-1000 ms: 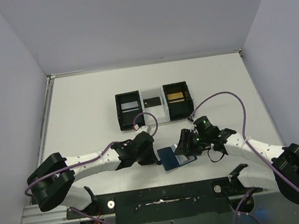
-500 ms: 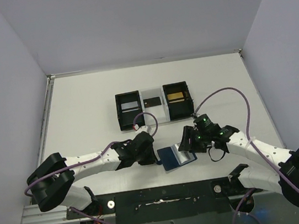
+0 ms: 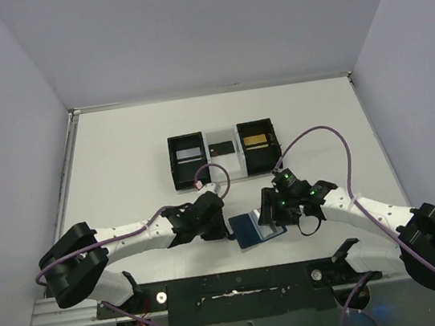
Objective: Take the credit cards out of the card holder
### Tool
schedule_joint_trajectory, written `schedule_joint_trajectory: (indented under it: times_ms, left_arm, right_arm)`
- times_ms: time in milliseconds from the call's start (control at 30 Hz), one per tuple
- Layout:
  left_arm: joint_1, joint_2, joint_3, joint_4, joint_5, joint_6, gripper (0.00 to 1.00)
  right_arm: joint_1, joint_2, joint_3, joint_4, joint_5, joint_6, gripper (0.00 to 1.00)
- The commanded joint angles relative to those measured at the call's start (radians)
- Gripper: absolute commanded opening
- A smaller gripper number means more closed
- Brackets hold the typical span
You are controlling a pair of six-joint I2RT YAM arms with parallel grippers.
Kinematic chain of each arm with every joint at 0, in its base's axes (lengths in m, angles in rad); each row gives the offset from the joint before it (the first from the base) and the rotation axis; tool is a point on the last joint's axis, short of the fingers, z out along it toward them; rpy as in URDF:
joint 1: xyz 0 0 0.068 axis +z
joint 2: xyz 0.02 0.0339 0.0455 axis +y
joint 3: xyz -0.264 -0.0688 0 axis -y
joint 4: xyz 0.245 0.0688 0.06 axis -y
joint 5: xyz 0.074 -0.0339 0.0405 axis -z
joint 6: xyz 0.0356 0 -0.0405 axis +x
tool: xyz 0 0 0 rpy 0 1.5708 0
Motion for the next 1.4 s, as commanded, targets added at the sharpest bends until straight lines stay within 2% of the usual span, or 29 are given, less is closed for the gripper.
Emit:
schedule_joint_trajectory:
  times_ms: [0,333,600,1033,1367]
  left_arm:
    - [-0.001,-0.025,0.026,0.001,0.0,0.013,0.0]
    - [-0.002,-0.024,0.023,0.003,-0.009,0.008,0.0]
    - [-0.003,-0.013,0.028,0.005,-0.002,0.013,0.0]
    - [-0.005,-0.011,0.033,0.004,-0.003,0.013,0.0]
    - [-0.004,-0.016,0.026,0.009,-0.001,0.012,0.0]
  right_arm:
    - [0.015,-0.021,0.075,-0.067,0.068,-0.009,0.58]
    - [0.019,0.019,0.074,-0.072,0.063,-0.022,0.58]
    - [0.027,0.064,0.035,-0.001,0.018,-0.012,0.49]
    - [0.053,0.034,0.123,-0.136,0.102,-0.028,0.55]
    - [0.074,0.081,0.095,-0.089,0.083,-0.019,0.54]
